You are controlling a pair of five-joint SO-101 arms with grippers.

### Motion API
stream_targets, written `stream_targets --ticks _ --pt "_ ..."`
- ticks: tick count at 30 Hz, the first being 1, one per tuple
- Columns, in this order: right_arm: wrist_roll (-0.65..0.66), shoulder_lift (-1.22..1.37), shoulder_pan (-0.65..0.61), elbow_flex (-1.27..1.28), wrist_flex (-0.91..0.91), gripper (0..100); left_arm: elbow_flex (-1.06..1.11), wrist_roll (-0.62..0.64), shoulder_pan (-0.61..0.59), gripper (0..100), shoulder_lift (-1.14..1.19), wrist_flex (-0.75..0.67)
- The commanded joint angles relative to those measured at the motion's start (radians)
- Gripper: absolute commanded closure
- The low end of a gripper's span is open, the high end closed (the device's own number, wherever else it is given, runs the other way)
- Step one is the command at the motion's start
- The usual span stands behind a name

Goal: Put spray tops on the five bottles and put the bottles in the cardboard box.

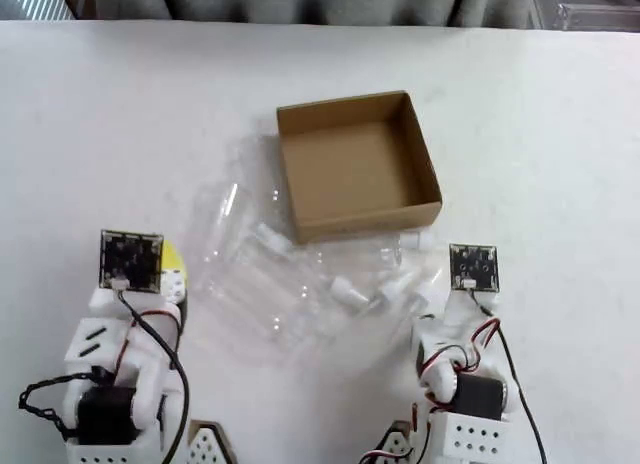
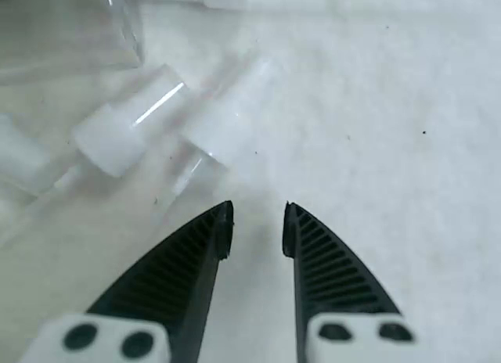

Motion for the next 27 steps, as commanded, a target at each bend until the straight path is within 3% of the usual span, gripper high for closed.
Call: stream_targets --ticks 1,10,17,27 --pt "0.008 -0.013 0.010 -0.008 0.001 91.4 -0.100 -0.006 0.048 98 0.073 -0.003" --pt "0.008 -0.013 0.010 -0.006 0.001 91.4 -0.451 -0.006 0.067 97 0.684 -0.077" --pt "0.008 -0.013 0.013 -0.006 0.001 91.4 -0.640 0.000 0.108 77 1.135 -0.164" --pt "0.008 -0.013 0.013 -0.006 -0.001 91.4 -0.893 -0.005 0.102 76 1.646 -0.247"
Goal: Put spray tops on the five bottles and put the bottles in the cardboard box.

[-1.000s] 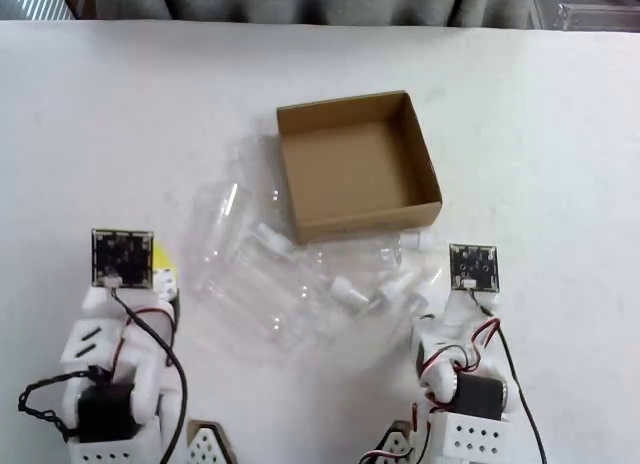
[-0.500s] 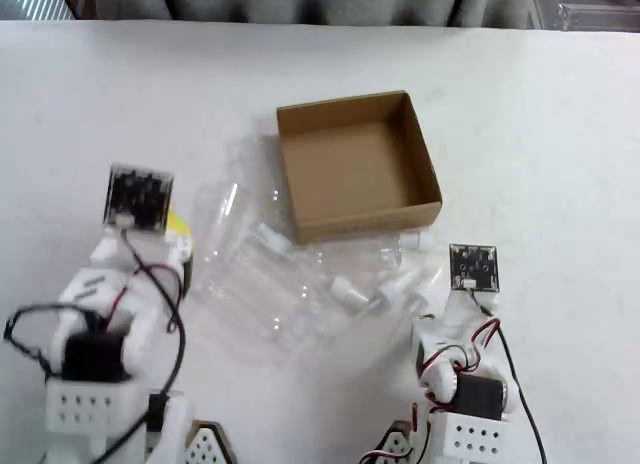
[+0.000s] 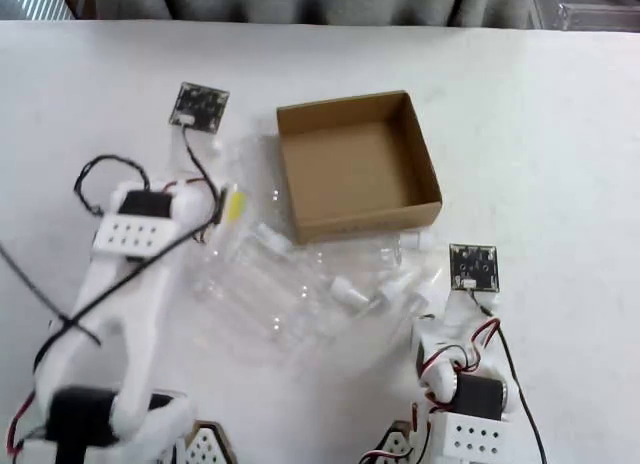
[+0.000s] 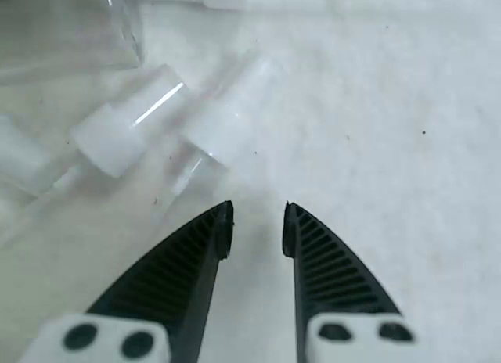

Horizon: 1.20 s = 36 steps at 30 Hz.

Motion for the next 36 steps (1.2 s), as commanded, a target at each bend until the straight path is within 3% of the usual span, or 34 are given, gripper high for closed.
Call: stream_targets --ticks 1,11,15,21,28,36 --pt "0.008 -0.013 0.013 -0.006 -0.001 91.4 -0.127 -0.006 0.002 76 0.127 -0.018" --pt "0.008 -0.013 0.016 0.009 -0.041 91.4 -0.187 -0.009 -0.041 76 0.297 -0.026" --pt "0.008 -0.013 0.016 0.009 -0.041 91.4 -0.187 -0.017 -0.150 76 0.295 -0.028" --pt "0.008 -0.013 0.016 0.009 -0.038 91.4 -0.178 -0.169 -0.317 76 0.303 -0.028" --pt "0.008 -0.013 0.016 0.009 -0.038 91.4 -0.216 -0.178 -0.478 76 0.292 -0.015" --pt "0.009 -0.013 0.016 0.009 -0.036 91.4 -0.405 -0.178 -0.521 76 0.294 0.198"
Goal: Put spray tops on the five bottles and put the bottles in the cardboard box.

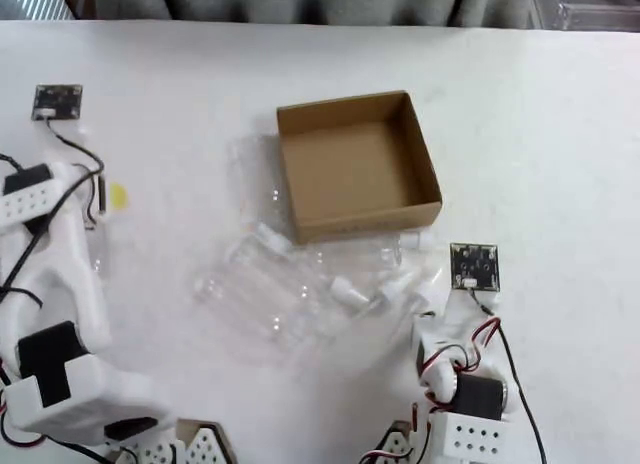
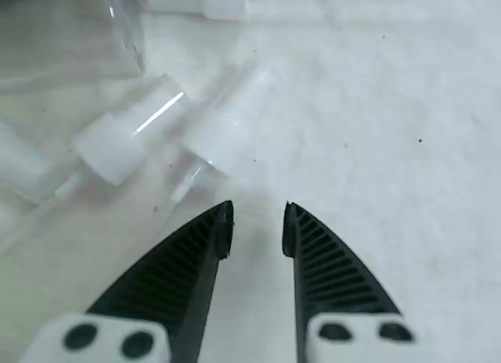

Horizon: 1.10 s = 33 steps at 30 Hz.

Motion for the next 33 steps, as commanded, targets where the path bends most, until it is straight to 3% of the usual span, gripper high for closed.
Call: stream_targets --ticks 1,9,11,14,16,20,25,33 --pt "0.009 -0.013 0.016 0.009 -0.018 91.4 -0.141 -0.005 -0.008 76 -0.015 0.127" --pt "0.009 -0.013 0.016 0.009 -0.018 91.4 -0.356 -0.006 -0.041 77 -0.016 0.425" --pt "0.009 -0.013 0.016 0.009 -0.018 91.4 -0.376 -0.006 -0.050 82 -0.016 0.486" --pt "0.009 -0.013 0.016 0.009 -0.018 91.4 -0.385 -0.006 -0.062 100 -0.024 0.508" --pt "0.009 -0.013 0.016 0.009 -0.018 91.4 -0.362 0.003 -0.061 95 -0.065 0.526" --pt "0.009 -0.013 0.016 0.009 -0.018 91.4 -0.235 0.003 -0.010 98 -0.237 0.552" --pt "0.009 -0.013 0.016 0.009 -0.018 91.4 0.115 0.003 0.120 98 -0.550 0.456" --pt "0.009 -0.013 0.016 0.009 -0.018 91.4 0.658 0.005 0.193 98 -0.872 0.087"
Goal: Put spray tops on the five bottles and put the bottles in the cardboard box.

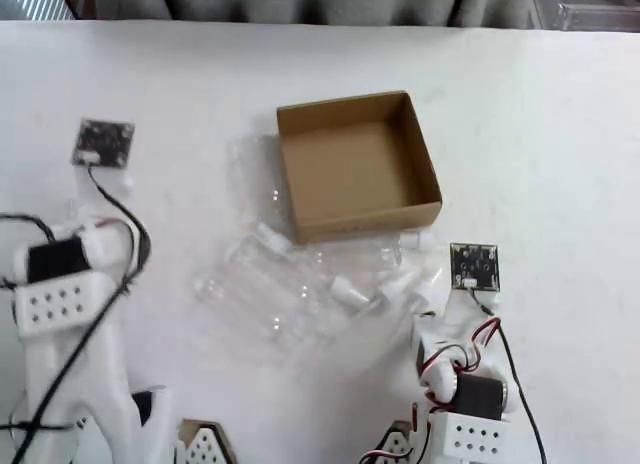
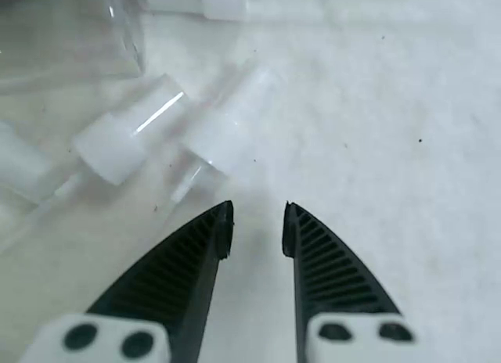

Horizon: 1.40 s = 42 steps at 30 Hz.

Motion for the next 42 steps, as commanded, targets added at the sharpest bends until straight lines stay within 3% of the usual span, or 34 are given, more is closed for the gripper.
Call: stream_targets --ticks 1,15,20,27,42 --pt "0.009 -0.013 0.016 0.009 -0.018 91.4 0.178 0.005 0.022 98 -0.104 -0.155" --pt "0.009 -0.013 0.018 0.009 -0.018 91.5 0.299 0.008 0.018 98 -0.097 -0.189" --pt "0.009 -0.013 0.018 0.009 -0.018 91.5 0.296 0.103 -0.012 98 0.071 -0.316" --pt "0.009 -0.013 0.018 0.009 -0.018 91.5 0.199 0.097 -0.041 98 0.326 -0.354" --pt "0.009 -0.013 0.018 0.009 -0.018 91.5 -0.020 0.094 -0.421 98 0.575 -0.353"
